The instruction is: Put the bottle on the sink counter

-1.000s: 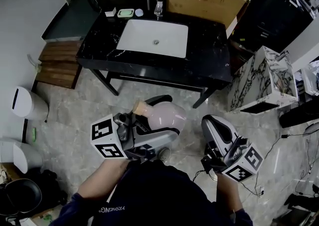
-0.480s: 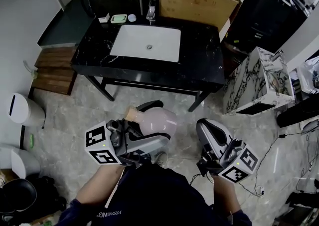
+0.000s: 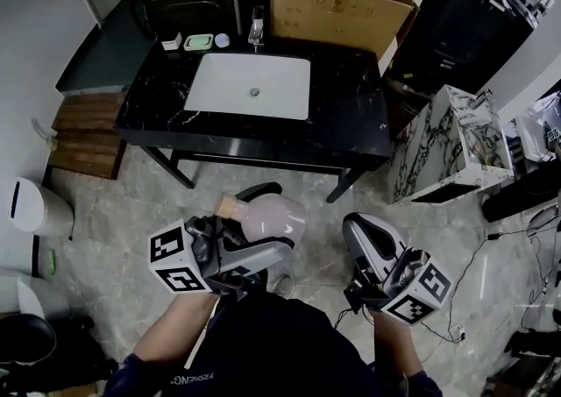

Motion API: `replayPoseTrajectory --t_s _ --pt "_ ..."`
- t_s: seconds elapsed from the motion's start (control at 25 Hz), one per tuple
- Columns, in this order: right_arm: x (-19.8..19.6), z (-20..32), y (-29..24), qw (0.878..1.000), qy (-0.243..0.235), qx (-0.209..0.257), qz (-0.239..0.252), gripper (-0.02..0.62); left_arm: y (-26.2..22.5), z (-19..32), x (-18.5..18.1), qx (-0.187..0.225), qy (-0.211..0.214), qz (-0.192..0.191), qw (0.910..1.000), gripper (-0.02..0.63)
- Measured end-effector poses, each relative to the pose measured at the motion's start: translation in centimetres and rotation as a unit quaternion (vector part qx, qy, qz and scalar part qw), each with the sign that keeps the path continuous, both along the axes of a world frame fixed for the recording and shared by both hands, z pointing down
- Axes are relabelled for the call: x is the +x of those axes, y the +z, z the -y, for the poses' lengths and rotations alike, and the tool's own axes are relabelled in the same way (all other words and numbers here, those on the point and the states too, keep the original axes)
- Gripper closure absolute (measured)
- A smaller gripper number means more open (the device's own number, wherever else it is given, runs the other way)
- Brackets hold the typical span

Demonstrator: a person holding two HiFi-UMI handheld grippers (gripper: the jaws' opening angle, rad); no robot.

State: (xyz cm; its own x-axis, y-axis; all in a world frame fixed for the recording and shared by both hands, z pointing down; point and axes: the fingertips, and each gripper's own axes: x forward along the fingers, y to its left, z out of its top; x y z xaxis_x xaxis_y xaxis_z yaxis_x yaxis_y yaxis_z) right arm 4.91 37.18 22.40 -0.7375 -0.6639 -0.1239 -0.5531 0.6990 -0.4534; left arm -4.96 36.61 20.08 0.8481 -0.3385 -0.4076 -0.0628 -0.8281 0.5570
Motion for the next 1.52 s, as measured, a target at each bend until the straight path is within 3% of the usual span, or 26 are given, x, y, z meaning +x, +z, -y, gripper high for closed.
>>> replayPoseTrajectory --t_s 0.96,1.28,1.52 --pt "-6.9 17.2 0.3 0.999 0.038 -0.031 0.012 0.568 2.5 16.9 -6.4 -0.033 0.034 0.000 0.9989 0.215" --pt "-8.0 21.0 0.3 0.999 0.042 -0.026 -0.011 0.568 2.4 21.1 -8.0 -0.034 0.039 -0.003 0.9987 0.215" --pt "-9.0 23.9 -0.6 0.997 0.061 -0.036 0.003 0.568 2.6 23.9 -8.6 -0.035 0.046 -0.003 0.9983 0.215"
